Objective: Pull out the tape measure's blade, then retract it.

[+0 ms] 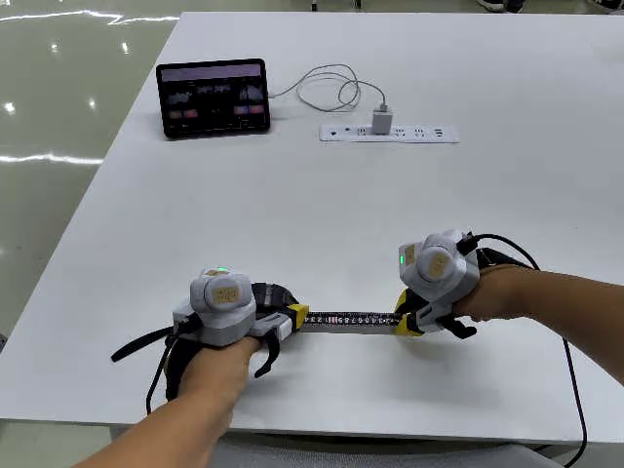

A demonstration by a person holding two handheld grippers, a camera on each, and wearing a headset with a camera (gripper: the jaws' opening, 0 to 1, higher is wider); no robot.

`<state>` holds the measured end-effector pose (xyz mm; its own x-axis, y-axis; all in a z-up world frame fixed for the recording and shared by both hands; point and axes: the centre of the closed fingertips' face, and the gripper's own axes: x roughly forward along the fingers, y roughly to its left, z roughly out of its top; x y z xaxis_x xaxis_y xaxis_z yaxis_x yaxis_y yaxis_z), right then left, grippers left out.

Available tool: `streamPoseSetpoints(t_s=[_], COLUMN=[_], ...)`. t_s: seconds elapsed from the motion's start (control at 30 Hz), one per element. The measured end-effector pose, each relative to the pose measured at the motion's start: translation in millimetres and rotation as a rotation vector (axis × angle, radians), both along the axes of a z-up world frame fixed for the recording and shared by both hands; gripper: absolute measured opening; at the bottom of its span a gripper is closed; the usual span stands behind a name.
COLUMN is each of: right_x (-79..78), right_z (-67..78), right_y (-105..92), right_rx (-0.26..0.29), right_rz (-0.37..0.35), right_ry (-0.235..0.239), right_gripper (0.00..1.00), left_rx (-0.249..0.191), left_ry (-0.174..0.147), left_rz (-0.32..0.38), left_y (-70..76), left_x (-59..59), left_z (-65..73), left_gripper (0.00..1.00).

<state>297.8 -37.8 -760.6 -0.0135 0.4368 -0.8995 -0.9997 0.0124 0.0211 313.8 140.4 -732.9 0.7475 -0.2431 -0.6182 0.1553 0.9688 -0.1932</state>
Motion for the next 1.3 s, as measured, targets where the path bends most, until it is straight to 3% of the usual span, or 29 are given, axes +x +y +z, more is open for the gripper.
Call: streamPoseSetpoints(t_s=[1.3], right_x=[-3.6], right_z=[-0.3], right_y=[29.9], right_rx=[0.024], right_rz=[0.022], right_ry=[0.005], right_gripper=[0.11], left_rx=[0.005], left_ry=[0.001], left_rz=[-0.009], left_y=[-0.5], left_x=[-0.1], left_z=[-0.6], left_gripper=[0.62])
